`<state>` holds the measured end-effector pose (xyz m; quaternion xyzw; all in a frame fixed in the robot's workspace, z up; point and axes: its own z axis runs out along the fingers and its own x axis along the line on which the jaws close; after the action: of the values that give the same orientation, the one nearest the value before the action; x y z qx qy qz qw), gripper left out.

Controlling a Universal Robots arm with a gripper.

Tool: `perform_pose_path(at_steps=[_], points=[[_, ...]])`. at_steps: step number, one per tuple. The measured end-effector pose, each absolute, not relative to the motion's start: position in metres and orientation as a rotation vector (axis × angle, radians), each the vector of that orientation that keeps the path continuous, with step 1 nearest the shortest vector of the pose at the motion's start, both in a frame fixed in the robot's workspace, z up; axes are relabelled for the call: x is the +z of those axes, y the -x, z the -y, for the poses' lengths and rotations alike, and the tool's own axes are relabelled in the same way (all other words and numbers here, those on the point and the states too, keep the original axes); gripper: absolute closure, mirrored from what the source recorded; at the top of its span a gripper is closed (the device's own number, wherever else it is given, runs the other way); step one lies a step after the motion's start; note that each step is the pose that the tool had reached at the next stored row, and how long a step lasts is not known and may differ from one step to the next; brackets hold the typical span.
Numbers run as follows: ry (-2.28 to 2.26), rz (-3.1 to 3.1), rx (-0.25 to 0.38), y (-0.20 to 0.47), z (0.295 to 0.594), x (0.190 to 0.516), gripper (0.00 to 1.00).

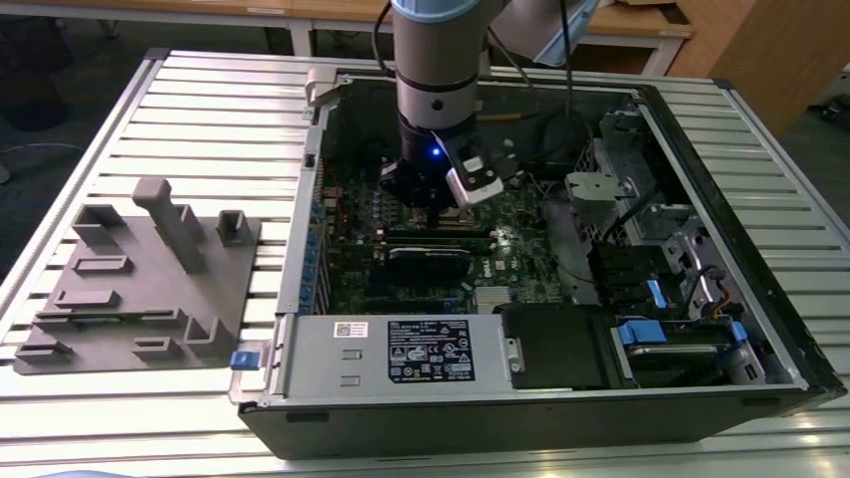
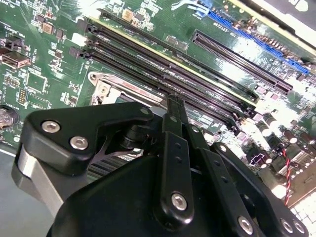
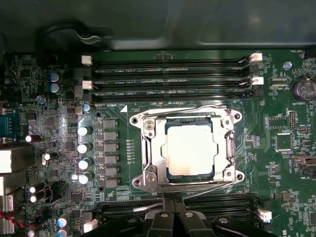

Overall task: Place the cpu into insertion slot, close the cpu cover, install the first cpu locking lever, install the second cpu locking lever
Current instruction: 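Install the second cpu locking lever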

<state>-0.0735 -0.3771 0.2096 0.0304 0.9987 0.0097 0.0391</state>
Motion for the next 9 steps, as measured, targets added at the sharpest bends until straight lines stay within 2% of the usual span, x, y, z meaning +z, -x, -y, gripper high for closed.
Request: perform_pose_path(at_steps=[9], points=[[-0.095, -3.062, 0.030, 0.0813, 0.3771, 0.2049, 0.89]])
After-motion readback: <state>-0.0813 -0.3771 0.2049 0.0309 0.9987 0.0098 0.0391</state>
